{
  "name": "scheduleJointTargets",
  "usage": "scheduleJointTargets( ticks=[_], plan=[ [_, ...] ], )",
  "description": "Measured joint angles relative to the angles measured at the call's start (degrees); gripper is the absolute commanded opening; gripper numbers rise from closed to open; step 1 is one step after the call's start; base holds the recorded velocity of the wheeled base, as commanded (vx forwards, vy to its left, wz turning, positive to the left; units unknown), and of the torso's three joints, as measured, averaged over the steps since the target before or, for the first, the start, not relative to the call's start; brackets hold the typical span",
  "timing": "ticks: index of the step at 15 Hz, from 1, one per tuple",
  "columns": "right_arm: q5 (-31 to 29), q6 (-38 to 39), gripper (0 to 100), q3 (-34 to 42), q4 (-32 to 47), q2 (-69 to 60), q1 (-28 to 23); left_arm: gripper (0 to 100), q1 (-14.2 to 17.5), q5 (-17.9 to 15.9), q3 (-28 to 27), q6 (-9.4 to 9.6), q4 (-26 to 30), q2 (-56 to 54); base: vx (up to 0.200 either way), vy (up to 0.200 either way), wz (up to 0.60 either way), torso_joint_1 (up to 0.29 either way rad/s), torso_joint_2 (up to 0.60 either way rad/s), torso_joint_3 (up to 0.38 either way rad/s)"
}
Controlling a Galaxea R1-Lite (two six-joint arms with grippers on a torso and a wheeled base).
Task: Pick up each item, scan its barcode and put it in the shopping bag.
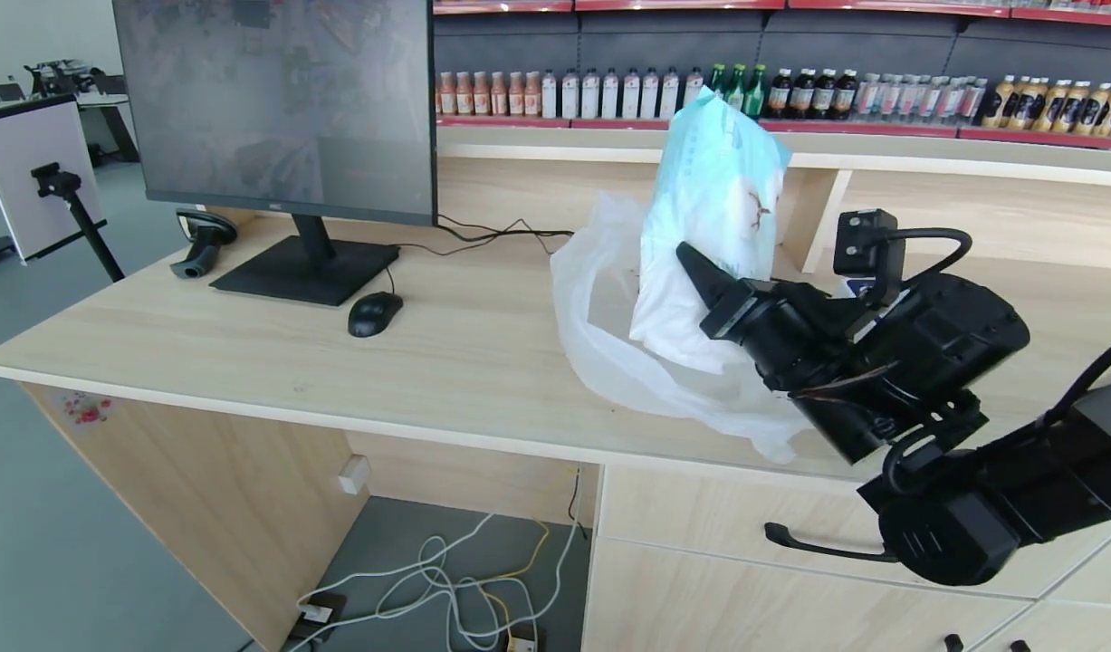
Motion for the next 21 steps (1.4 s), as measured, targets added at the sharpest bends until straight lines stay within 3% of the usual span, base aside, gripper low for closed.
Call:
scheduleJointTargets(
  ticks=[2,5,7,14,21],
  plan=[
    [0.2,3.2,0,-0.9,5.4,-0.7,-0.7,100,0.0,0.0,0.0,0.00,0.0,0.0,0.000,0.000,0.00,0.000,0.00,0.000],
    [0.6,8.6,0,-5.4,19.8,-1.8,-2.1,100,0.0,0.0,0.0,0.00,0.0,0.0,0.000,0.000,0.00,0.000,0.00,0.000],
    [0.6,9.3,0,-7.2,23.9,-1.9,-3.5,100,0.0,0.0,0.0,-0.04,0.0,0.0,0.000,0.000,0.00,0.000,0.00,0.000],
    [0.7,9.1,0,-8.5,32.7,-1.3,-3.9,100,0.0,0.0,0.0,0.00,0.0,0.0,0.000,0.000,0.00,0.000,0.00,0.000],
    [2.7,6.6,0,-6.7,33.3,-1.3,-2.0,100,0.0,0.0,0.0,0.00,0.0,0.0,0.000,0.000,0.00,0.000,0.00,0.000]
  ],
)
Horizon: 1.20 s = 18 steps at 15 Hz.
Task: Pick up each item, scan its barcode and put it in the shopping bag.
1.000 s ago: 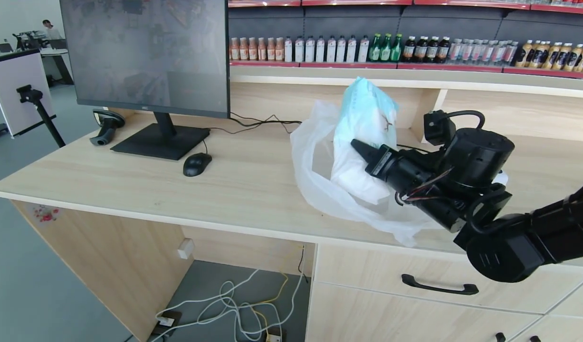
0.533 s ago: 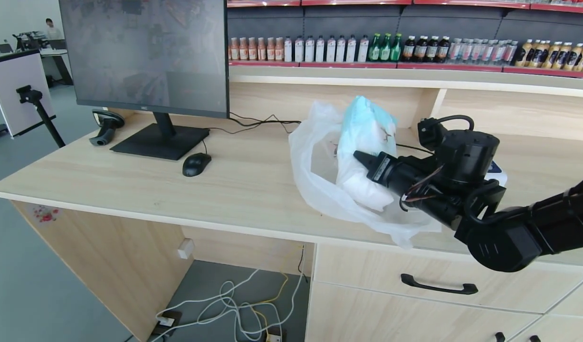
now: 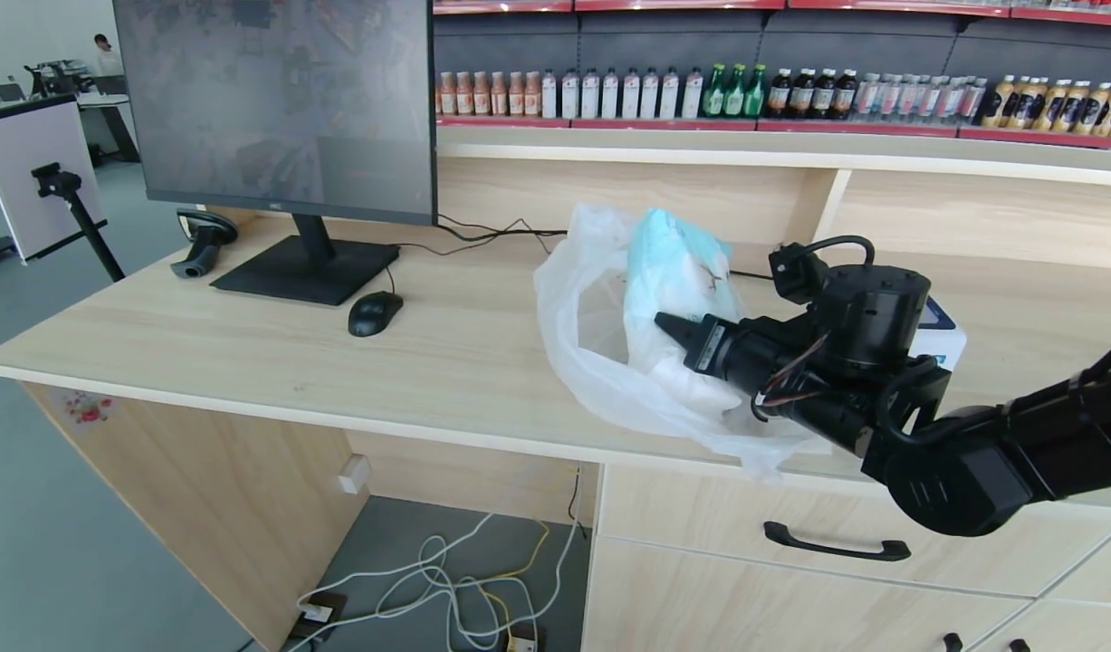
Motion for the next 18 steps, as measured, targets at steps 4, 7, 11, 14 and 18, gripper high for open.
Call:
scheduleJointTargets(
  ticks=[4,7,11,14,18],
  plan=[
    [0.1,-0.5,100,0.2,0.1,0.2,0.1,100,0.0,0.0,0.0,0.00,0.0,0.0,0.000,0.000,0.00,0.000,0.00,0.000],
    [-0.1,-2.6,100,-0.2,-3.3,0.2,-0.2,100,0.0,0.0,0.0,-0.06,0.0,0.0,0.000,0.000,0.00,0.000,0.00,0.000],
    [0.1,-7.0,100,1.4,-11.7,-0.2,-0.7,100,0.0,0.0,0.0,-0.01,0.0,0.0,0.000,0.000,0.00,0.000,0.00,0.000],
    [-0.1,-9.2,100,2.3,-12.1,-2.6,-0.7,100,0.0,0.0,0.0,-0.01,0.0,0.0,0.000,0.000,0.00,0.000,0.00,0.000],
    [-0.3,-16.0,100,11.9,-19.6,-8.9,-0.6,100,0.0,0.0,0.0,-0.01,0.0,0.0,0.000,0.000,0.00,0.000,0.00,0.000]
  ],
)
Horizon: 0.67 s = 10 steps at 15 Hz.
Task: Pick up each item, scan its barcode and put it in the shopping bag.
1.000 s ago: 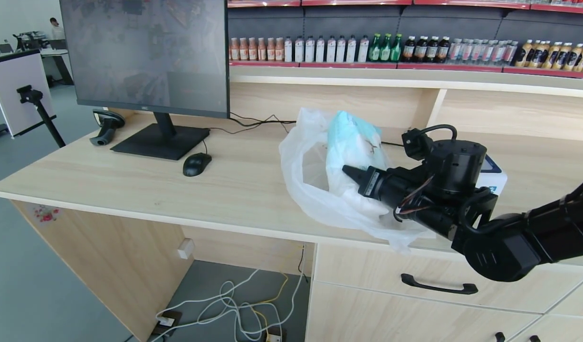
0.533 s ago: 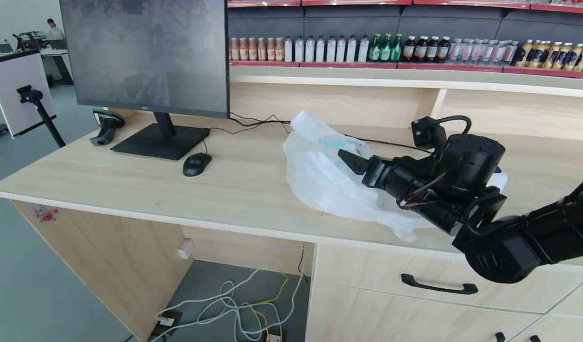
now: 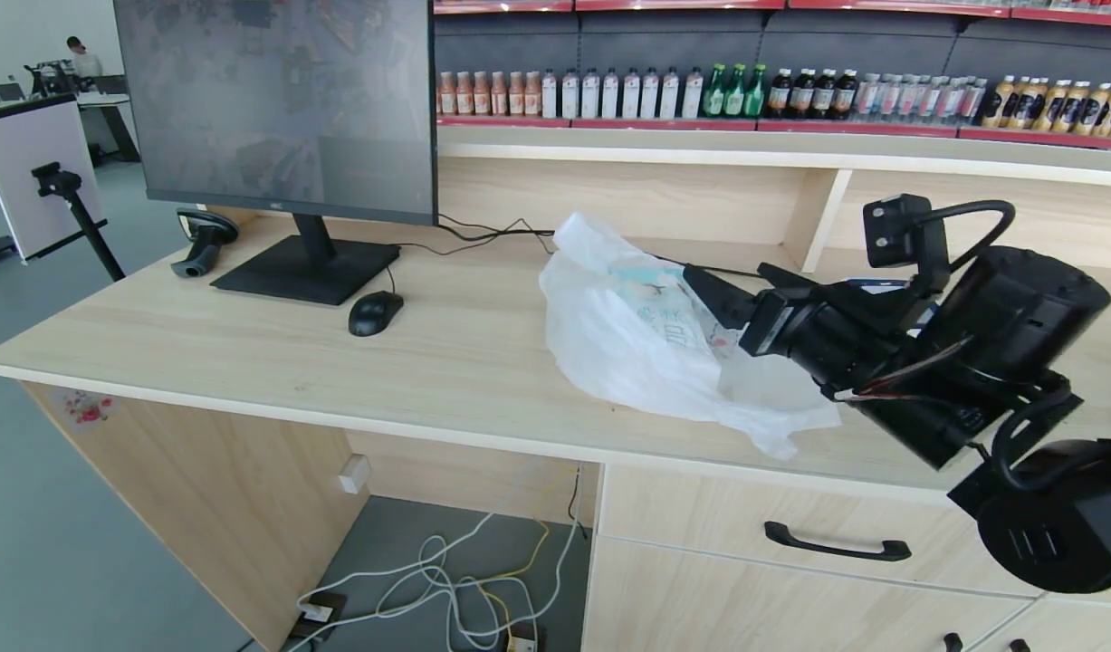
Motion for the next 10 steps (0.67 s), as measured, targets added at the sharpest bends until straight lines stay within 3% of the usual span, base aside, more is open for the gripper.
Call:
scheduleJointTargets(
  ticks=[3,10],
  plan=[
    [-0.1,-7.0,100,12.7,-16.6,-3.5,0.1,100,0.0,0.0,0.0,0.00,0.0,0.0,0.000,0.000,0.00,0.000,0.00,0.000],
    [0.2,-8.6,100,17.1,-17.3,-8.4,0.0,100,0.0,0.0,0.0,0.00,0.0,0.0,0.000,0.000,0.00,0.000,0.00,0.000]
  ],
)
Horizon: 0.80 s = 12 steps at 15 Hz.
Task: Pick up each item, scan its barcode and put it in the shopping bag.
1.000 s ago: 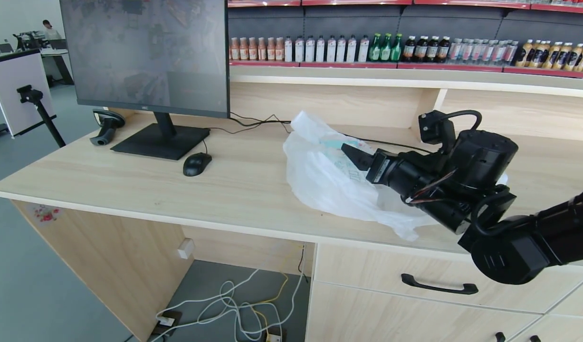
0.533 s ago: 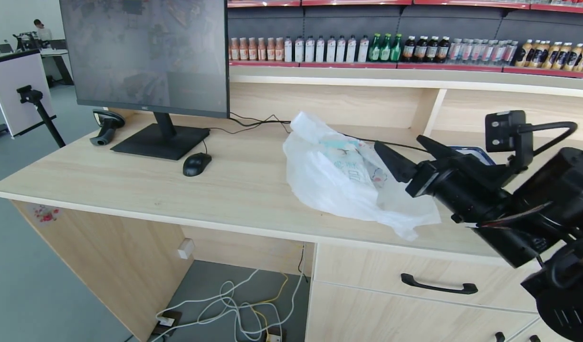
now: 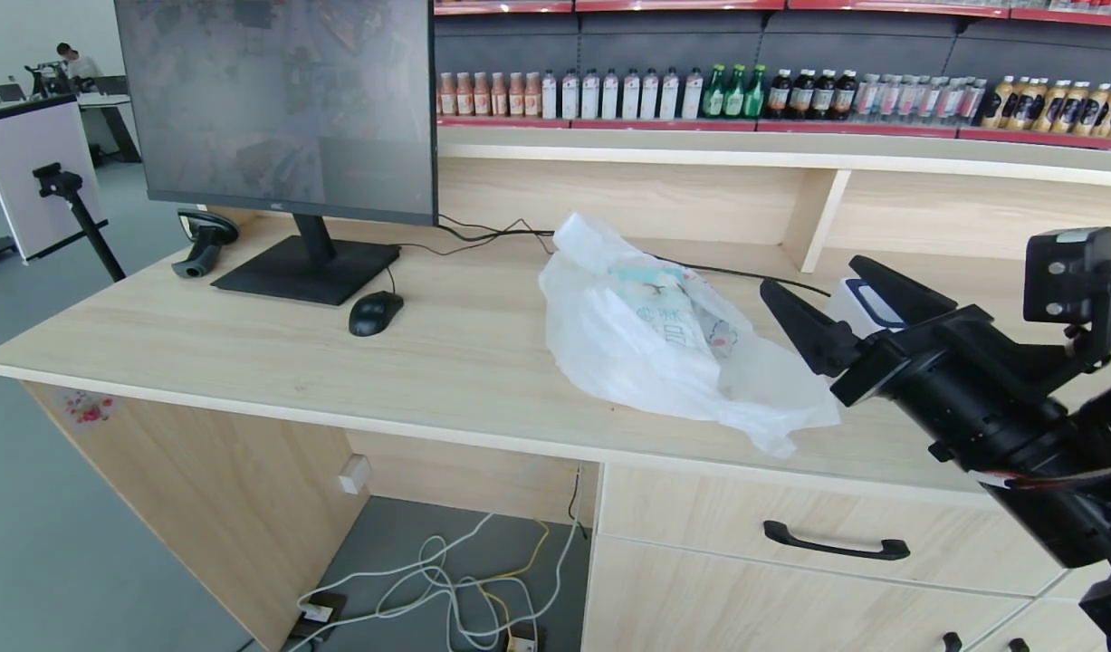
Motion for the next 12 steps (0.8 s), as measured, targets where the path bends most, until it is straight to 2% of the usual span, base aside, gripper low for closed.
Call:
scheduleJointTargets(
  ticks=[11,12],
  plan=[
    [0.5,0.3,100,3.8,0.0,-3.0,-0.1,100,0.0,0.0,0.0,-0.18,0.0,0.0,0.000,0.000,-0.60,0.002,0.00,0.002],
    [0.5,0.2,100,4.0,0.0,-3.2,-0.1,100,0.0,0.0,0.0,-0.32,0.0,0.0,0.000,-0.200,0.00,0.002,0.00,0.002]
  ],
)
